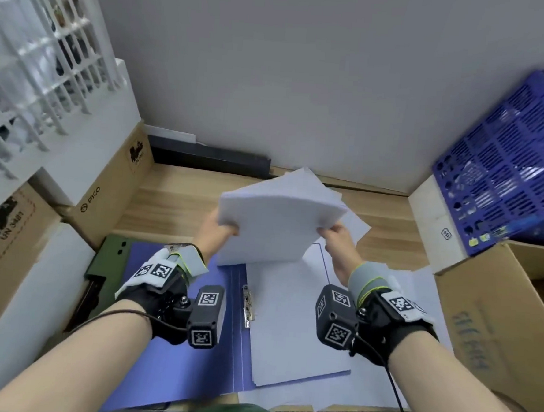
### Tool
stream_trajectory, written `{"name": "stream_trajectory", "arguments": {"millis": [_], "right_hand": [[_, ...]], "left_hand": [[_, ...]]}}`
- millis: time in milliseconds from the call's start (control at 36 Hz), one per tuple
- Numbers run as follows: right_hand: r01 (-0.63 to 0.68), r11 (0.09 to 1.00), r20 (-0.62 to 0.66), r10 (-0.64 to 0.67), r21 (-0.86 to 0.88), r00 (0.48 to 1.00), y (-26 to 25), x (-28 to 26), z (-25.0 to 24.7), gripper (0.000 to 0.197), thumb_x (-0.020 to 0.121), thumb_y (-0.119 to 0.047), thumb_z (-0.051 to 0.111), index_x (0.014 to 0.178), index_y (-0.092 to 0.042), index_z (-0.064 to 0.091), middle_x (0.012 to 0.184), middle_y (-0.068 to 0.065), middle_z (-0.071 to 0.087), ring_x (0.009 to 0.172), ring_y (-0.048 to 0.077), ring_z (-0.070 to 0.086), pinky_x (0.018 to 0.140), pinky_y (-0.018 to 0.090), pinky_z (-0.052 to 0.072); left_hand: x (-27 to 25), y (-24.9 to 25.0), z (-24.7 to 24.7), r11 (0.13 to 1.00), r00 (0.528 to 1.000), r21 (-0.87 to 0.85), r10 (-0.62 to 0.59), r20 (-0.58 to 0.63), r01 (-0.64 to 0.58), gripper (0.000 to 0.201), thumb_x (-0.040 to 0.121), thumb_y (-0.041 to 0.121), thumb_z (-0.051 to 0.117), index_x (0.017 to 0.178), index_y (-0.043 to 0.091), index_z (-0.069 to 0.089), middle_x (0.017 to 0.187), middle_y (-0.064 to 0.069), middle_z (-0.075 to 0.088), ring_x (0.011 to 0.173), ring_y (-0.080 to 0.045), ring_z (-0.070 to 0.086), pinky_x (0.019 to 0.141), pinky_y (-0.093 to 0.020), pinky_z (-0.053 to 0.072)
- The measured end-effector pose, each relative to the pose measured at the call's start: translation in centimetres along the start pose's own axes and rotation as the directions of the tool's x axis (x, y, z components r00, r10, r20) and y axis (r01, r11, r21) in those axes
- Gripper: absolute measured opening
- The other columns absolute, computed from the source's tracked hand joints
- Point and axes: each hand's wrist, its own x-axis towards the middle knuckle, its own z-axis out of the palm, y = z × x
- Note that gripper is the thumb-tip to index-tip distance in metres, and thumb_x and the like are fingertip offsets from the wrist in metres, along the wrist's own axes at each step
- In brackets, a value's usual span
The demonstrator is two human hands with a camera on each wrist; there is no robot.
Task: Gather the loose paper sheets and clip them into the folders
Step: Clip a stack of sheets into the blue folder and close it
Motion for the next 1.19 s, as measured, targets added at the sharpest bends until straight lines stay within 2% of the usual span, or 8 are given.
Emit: {"name": "stream_trajectory", "arguments": {"millis": [83,361,528,667,889,1000,1111,1194], "right_hand": [[0.001,1.0,0.004,-0.001,-0.005,1.0,-0.1,-0.5,0.4,0.032,0.099,-0.005,0.035,0.128,-0.011,0.049,0.116,-0.001,0.053,0.109,0.014,0.046,0.089,0.024,0.032],[0.135,0.982,-0.118,-0.12,0.131,0.986,-3.1,-0.2,0.3,0.032,0.09,-0.001,0.039,0.115,-0.014,0.053,0.101,-0.001,0.062,0.087,0.011,0.058,0.066,0.021,0.045],[-0.107,0.991,0.057,0.112,-0.079,0.992,1.5,-0.3,0.0,0.035,0.094,-0.005,0.043,0.127,-0.015,0.04,0.102,0.0,0.051,0.091,0.012,0.048,0.072,0.025,0.035],[-0.052,0.987,0.154,0.075,-0.15,0.985,0.9,0.1,0.0,0.038,0.097,-0.01,0.037,0.134,-0.011,0.045,0.129,0.003,0.053,0.112,0.02,0.047,0.09,0.029,0.034],[0.13,0.99,0.063,-0.126,-0.058,0.99,-2.4,2.2,-1.1,0.021,0.095,-0.026,0.038,0.089,-0.019,0.056,0.102,0.006,0.062,0.097,0.026,0.059,0.085,0.032,0.048],[0.221,0.974,0.052,-0.223,0.046,0.973,-5.0,3.1,-1.3,0.013,0.088,-0.024,0.045,0.093,-0.018,0.055,0.109,0.013,0.062,0.095,0.023,0.058,0.092,0.04,0.048],[0.184,0.982,0.094,-0.189,0.05,0.978,-4.3,3.2,-2.2,0.023,0.084,-0.017,0.045,0.105,-0.019,0.055,0.106,0.005,0.061,0.095,0.02,0.056,0.091,0.038,0.046],[0.045,0.996,0.191,-0.029,-0.08,0.981,-0.6,3.5,-2.5,0.042,0.082,-0.014,0.047,0.123,-0.015,0.053,0.115,0.002,0.063,0.104,0.019,0.06,0.087,0.035,0.05]], "left_hand": [[0.0,0.3,0.5,1.0,0.999,-0.004,0.025,-0.021,-0.025,0.024,0.07,-0.012,0.052,0.086,0.006,0.057,0.076,0.001,0.054,0.071,-0.01,0.045,0.061,-0.023,0.039],[-0.2,4.3,0.9,0.985,0.995,-0.162,0.045,-0.093,-0.06,0.012,0.058,0.006,0.049,0.067,0.014,0.049,0.068,-0.002,0.048,0.063,-0.014,0.04,0.055,-0.023,0.034],[-1.5,0.7,0.7,1.0,1.0,0.01,-0.017,-0.019,0.017,0.024,0.085,-0.01,0.044,0.098,0.007,0.053,0.081,-0.002,0.052,0.082,-0.015,0.045,0.052,-0.011,0.039],[-1.6,-0.2,0.3,0.988,0.993,0.113,-0.1,-0.057,0.106,0.029,0.094,0.0,0.044,0.122,0.002,0.052,0.106,-0.002,0.053,0.096,-0.014,0.046,0.089,-0.04,0.045],[-1.0,3.2,1.7,0.993,0.969,0.031,0.119,-0.217,-0.115,0.026,0.094,0.001,0.046,0.116,0.008,0.058,0.107,-0.002,0.059,0.091,-0.014,0.056,0.071,-0.019,0.047],[-0.6,5.1,1.6,0.982,0.951,-0.02,0.178,-0.253,-0.189,0.024,0.094,0.004,0.048,0.112,0.017,0.058,0.109,-0.002,0.063,0.095,-0.013,0.059,0.083,-0.025,0.046],[-1.2,4.8,2.8,0.974,0.951,-0.116,0.156,-0.266,-0.192,0.029,0.092,-0.003,0.045,0.112,0.015,0.057,0.098,0.006,0.065,0.079,0.003,0.062,0.068,-0.011,0.049],[-1.9,2.2,3.7,0.996,0.975,-0.065,0.049,-0.215,-0.064,0.037,0.088,-0.009,0.04,0.117,0.009,0.055,0.104,-0.004,0.062,0.093,-0.015,0.058,0.07,-0.019,0.047]]}}
